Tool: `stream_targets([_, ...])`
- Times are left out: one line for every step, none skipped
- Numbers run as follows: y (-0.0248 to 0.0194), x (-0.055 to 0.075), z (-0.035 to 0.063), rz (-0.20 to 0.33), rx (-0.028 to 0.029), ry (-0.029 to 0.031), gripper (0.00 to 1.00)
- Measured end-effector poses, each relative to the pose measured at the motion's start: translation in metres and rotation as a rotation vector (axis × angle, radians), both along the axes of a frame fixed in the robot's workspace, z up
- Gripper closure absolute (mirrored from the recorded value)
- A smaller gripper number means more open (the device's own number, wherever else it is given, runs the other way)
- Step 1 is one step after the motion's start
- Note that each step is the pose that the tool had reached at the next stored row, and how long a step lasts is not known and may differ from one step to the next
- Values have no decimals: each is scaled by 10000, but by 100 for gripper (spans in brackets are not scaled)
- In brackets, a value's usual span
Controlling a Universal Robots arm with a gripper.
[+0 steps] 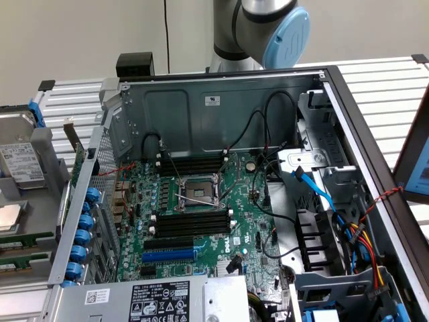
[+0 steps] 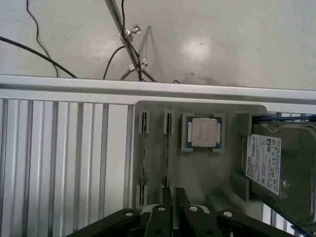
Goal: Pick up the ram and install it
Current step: 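Pick up the ram and move it above insertion slot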
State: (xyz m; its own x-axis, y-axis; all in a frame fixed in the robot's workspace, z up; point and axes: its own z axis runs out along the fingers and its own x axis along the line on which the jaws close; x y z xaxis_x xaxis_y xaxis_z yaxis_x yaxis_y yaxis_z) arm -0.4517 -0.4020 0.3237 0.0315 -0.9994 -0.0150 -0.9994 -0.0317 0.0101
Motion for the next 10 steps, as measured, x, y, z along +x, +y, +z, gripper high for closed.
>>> stream_targets([-9, -3, -17, -6, -1, 2, 82])
stream_targets([-23, -6, -36, -13, -1, 3, 82])
stream_targets([-44, -9, -54, -18, -1, 2, 82])
stream_targets([-69, -11, -72, -21, -1, 0, 82])
stream_targets([-96, -13, -90, -24, 0, 0, 82])
stream_targets([-130, -14, -109, -28, -1, 1, 82])
stream_targets([-165, -15, -126, -30, 0, 1, 82])
stream_targets([-211, -15, -145, -37, 4, 2, 82])
stream_targets([-244, -14, -163, -39, 14, 1, 82])
stream_targets([-260, -15, -180, -41, 43, 1, 82])
